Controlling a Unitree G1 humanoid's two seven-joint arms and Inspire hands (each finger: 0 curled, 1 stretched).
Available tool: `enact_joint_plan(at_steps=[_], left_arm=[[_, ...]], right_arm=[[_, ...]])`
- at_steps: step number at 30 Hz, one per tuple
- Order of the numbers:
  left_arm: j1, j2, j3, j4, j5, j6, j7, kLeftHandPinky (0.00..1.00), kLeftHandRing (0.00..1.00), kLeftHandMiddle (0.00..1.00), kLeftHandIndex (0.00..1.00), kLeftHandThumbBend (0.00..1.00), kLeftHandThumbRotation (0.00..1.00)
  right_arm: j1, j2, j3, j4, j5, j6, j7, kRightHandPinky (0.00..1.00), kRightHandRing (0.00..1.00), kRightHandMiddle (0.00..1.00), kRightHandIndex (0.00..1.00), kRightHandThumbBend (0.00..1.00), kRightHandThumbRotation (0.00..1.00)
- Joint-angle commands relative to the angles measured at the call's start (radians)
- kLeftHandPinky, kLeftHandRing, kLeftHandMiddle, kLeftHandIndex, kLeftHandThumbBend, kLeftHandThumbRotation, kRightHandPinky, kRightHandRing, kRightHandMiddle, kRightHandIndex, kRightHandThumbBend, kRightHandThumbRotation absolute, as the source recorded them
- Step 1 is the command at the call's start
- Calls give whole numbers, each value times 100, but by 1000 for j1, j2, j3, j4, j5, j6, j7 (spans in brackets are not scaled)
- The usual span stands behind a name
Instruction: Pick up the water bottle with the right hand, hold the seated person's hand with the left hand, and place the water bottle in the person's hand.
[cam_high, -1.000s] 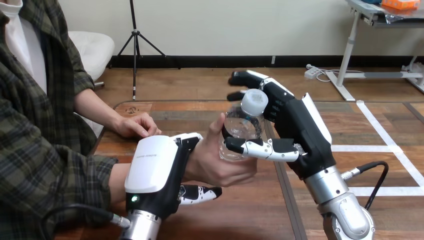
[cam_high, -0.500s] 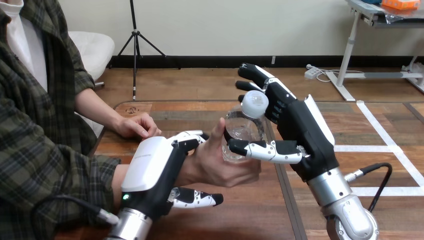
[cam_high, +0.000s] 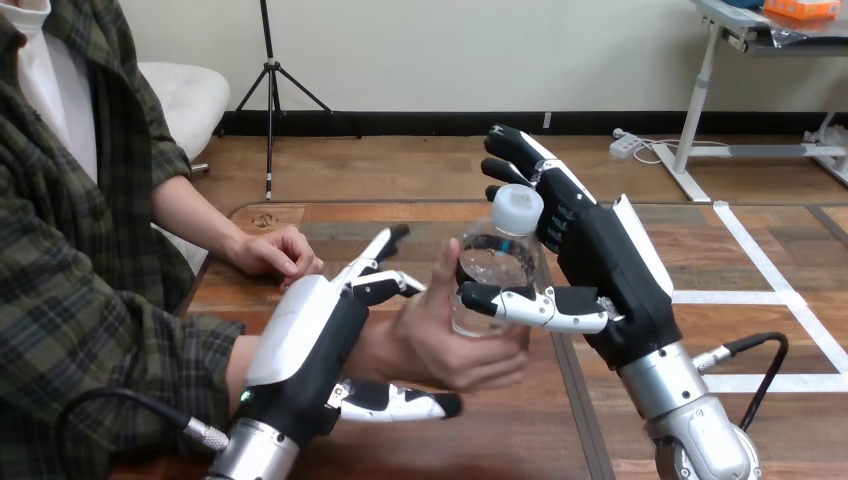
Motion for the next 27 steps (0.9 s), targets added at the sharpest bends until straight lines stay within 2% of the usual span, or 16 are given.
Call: enact_joint_plan(at_steps=[1,6,11,16,21,27], left_arm=[[-62,-66,-70,-4,-79,-137,-69,100,100,100,100,100,26],[-58,-84,-67,18,-197,-177,-142,100,100,100,100,100,29],[-53,-103,-63,40,-275,-227,-185,100,100,100,100,100,30],[-46,-129,-51,57,-312,-268,-199,100,100,100,100,100,35],[-40,-174,-35,93,-345,-337,-201,100,100,100,100,100,41],[-39,-218,-15,139,-352,-404,-197,100,100,100,100,100,50]], right_arm=[[-34,5,-12,-52,26,-15,-13,89,93,94,93,78,13],[-28,6,-12,-55,31,-16,-15,89,93,94,93,78,15],[-20,7,-16,-58,30,-25,-21,90,93,95,94,78,18],[-13,14,-18,-63,44,-23,-24,90,93,94,93,79,20],[-8,23,-19,-58,67,-30,-23,90,92,93,91,79,20],[1,37,-22,-49,80,-46,-31,89,91,92,89,79,22]])
